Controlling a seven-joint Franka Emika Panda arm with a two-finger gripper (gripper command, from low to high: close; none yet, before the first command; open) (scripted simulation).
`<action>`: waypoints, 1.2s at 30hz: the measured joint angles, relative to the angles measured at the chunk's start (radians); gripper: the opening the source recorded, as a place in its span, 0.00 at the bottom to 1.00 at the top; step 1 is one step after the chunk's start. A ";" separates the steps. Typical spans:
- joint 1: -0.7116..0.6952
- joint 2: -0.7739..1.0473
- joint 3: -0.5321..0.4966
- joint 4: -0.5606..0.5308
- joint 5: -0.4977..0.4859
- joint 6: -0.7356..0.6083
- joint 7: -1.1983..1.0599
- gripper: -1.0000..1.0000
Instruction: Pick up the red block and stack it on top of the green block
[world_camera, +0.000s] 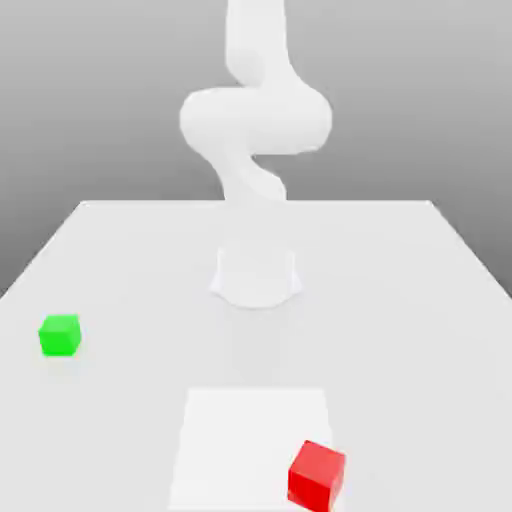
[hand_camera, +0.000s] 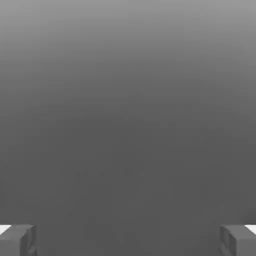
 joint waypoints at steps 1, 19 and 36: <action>-0.013 0.039 0.018 -0.006 -0.009 0.014 0.030 0.50; -0.113 0.695 0.190 -0.103 -0.164 0.242 0.528 0.50; -0.036 1.101 0.137 -0.117 -0.191 0.481 0.704 0.00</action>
